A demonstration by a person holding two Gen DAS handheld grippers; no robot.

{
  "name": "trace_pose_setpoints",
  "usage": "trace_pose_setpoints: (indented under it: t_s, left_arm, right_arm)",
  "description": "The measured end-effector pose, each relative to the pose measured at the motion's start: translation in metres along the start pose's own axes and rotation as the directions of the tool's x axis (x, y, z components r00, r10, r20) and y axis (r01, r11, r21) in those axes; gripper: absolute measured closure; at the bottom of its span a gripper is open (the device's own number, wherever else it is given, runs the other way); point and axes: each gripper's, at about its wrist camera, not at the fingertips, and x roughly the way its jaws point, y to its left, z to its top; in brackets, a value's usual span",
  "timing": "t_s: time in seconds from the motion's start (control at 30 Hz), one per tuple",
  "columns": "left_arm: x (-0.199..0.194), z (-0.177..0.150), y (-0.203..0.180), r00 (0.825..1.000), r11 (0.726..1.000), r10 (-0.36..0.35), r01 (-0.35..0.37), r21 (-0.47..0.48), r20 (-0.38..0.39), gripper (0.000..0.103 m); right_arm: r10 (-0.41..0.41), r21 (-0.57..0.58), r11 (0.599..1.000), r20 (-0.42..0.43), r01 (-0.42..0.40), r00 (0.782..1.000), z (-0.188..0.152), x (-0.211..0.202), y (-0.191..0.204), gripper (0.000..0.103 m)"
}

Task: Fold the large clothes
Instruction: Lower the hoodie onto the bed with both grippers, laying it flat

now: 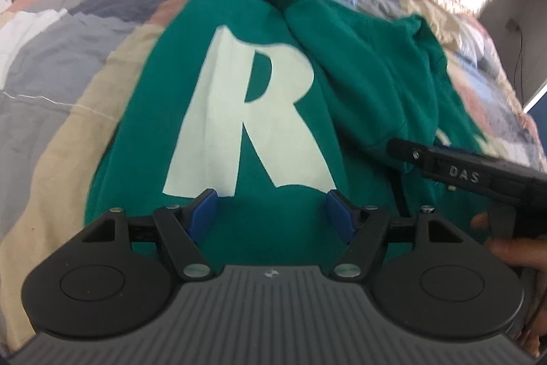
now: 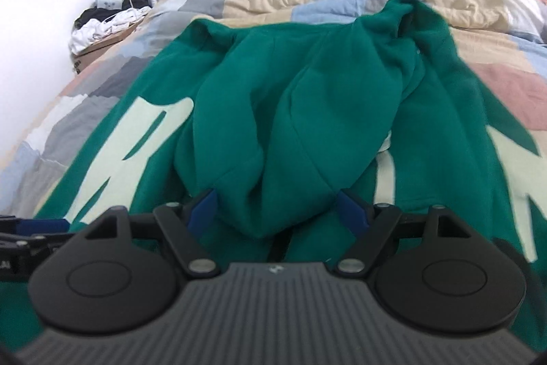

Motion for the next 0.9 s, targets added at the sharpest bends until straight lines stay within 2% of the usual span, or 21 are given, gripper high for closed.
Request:
trace_pose_setpoints:
  t_s: [0.03,0.07,0.1,0.13,0.17,0.2,0.3,0.47,0.6,0.73,0.8,0.9]
  left_arm:
    - [0.006,0.003,0.002,1.0,1.0,0.025,-0.025,0.002,-0.011,0.047]
    - [0.013,0.009,0.006,0.998,0.999,0.049,-0.049,0.003,-0.024,0.057]
    - [0.017,0.013,0.009,0.997,0.998,0.063,-0.063,0.001,-0.034,0.075]
    - [0.02,0.017,0.014,0.997,0.998,0.062,-0.062,-0.002,-0.041,0.086]
    - [0.022,0.024,0.021,0.998,0.999,0.05,-0.051,-0.019,-0.048,0.089]
    - [0.025,0.034,0.03,0.998,0.998,0.033,-0.035,-0.049,-0.051,0.093]
    - [0.019,0.067,0.058,0.999,0.993,0.019,-0.022,-0.114,-0.027,0.096]
    - [0.002,0.146,0.12,0.999,0.984,0.017,-0.009,-0.178,0.048,0.096]
    - [0.003,0.209,0.175,0.993,0.979,0.046,-0.023,-0.202,0.106,0.096]
    - [0.034,0.255,0.24,0.986,0.973,0.099,-0.068,-0.222,0.132,0.096]
    - [0.057,0.271,0.274,0.982,0.967,0.136,-0.103,-0.233,0.133,0.096]
    - [0.093,0.282,0.323,0.983,0.954,0.155,-0.122,-0.274,0.102,0.096]
  right_arm:
    - [-0.019,-0.008,1.0,0.011,0.019,1.0,0.0,0.004,0.0,0.026]
    - [-0.03,-0.006,1.0,0.023,0.031,0.999,0.003,0.009,-0.001,0.025]
    - [-0.033,0.001,0.999,0.033,0.033,0.999,0.006,0.013,-0.002,0.026]
    - [-0.041,0.007,0.999,0.04,0.041,0.998,0.01,0.02,-0.004,0.028]
    - [-0.045,0.008,0.999,0.041,0.045,0.998,0.016,0.026,-0.005,0.038]
    - [-0.05,0.007,0.999,0.041,0.05,0.998,0.023,0.034,-0.006,0.055]
    - [-0.07,0.008,0.998,0.082,0.07,0.994,0.054,0.048,-0.006,0.08]
    - [-0.065,-0.039,0.996,0.212,0.075,0.975,0.138,0.066,-0.008,0.084]
    - [-0.084,-0.054,0.993,0.264,0.102,0.961,0.212,0.1,-0.016,0.084]
    - [-0.12,-0.07,0.986,0.326,0.15,0.938,0.273,0.147,-0.02,0.084]
    - [-0.145,-0.061,0.982,0.346,0.177,0.927,0.293,0.174,-0.024,0.084]
    - [-0.202,-0.047,0.972,0.332,0.23,0.921,0.306,0.222,-0.033,0.084]
